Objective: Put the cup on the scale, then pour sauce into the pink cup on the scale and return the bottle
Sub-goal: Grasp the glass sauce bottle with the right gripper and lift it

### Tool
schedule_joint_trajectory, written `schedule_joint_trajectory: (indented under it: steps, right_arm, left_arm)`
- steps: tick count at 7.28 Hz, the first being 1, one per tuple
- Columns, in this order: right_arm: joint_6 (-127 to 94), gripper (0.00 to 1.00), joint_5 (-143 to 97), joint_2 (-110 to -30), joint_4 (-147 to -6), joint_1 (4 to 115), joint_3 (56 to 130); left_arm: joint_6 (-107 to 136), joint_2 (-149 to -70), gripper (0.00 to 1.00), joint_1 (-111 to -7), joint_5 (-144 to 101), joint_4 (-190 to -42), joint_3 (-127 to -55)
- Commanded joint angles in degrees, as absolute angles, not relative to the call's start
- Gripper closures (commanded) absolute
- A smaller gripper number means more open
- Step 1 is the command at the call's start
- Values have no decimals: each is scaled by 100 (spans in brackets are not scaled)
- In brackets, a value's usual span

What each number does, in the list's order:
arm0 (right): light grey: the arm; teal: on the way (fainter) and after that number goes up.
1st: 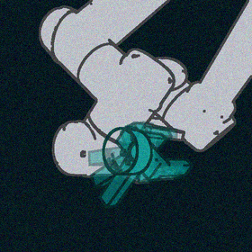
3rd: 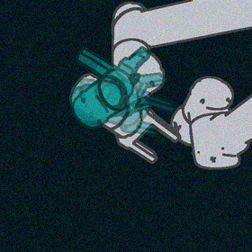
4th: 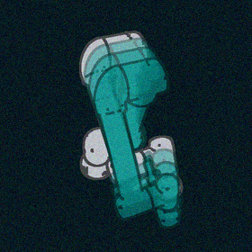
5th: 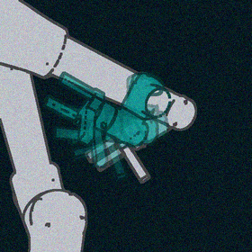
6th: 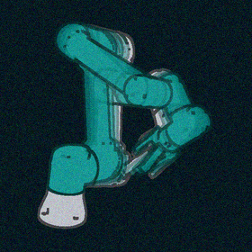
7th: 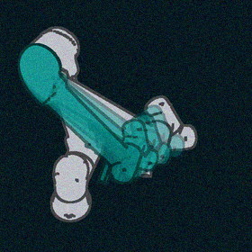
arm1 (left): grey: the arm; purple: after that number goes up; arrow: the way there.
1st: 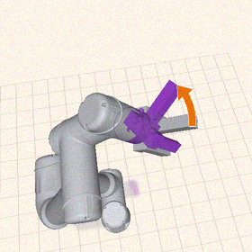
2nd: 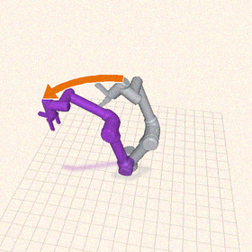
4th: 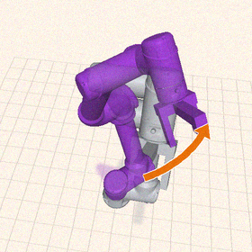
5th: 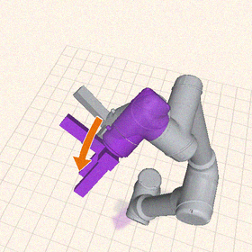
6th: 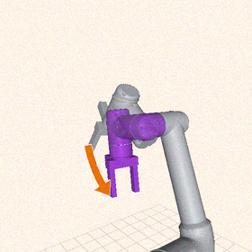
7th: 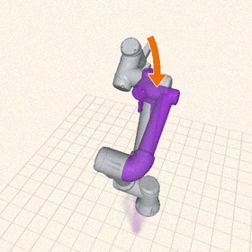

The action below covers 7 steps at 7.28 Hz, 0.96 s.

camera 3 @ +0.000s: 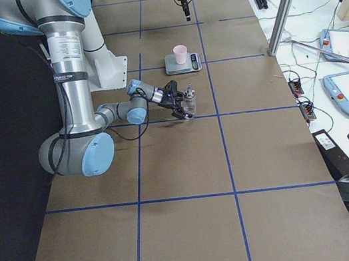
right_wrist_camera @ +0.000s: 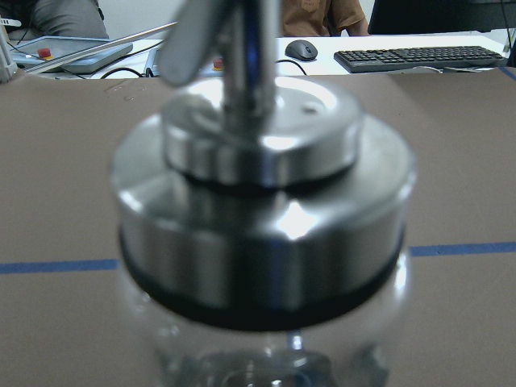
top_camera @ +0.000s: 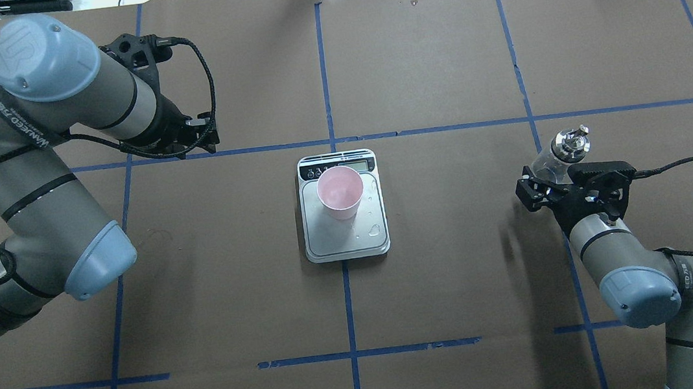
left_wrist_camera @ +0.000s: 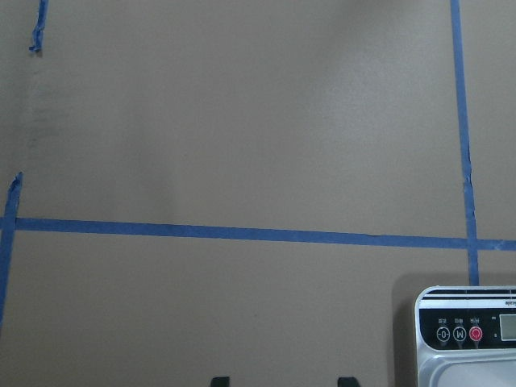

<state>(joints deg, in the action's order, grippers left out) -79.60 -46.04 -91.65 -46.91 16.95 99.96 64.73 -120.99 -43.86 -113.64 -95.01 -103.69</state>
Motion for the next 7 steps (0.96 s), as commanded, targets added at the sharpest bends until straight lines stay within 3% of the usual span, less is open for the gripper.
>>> schedule_joint_trajectory:
  steps: [1, 2, 3, 4, 5, 6, 7]
  right_arm:
    - [-7858, 0, -4413, -9123, -4219, 1688, 9738]
    - [-7857, 5, -4325, -9123, -4219, 1688, 9721]
    - [-7857, 17, -4211, -9132, -4219, 1688, 9721]
    - [-7857, 39, -3975, -9132, -4219, 1679, 9677]
    - [-7857, 74, -3738, -9141, -4219, 1566, 9616]
    - [-7857, 100, -3544, -9123, -4219, 1477, 9572]
    - [-7718, 100, -3499, -9114, -4219, 1477, 9624]
  left_arm:
    - [6486, -12120, 45, -4386, -11364, -9353, -10432]
    - [6486, -12129, 45, -4386, -11364, -9256, -10485]
    - [6486, -12129, 45, -4386, -11364, -9255, -10485]
    - [6486, -12129, 45, -4386, -11364, -9255, -10485]
    - [6486, -12129, 45, -4386, -11364, -9246, -10485]
    - [6486, -12129, 45, -4386, -11364, -9255, -10485]
    - [6486, -12129, 45, -4377, -11364, -9255, -10485]
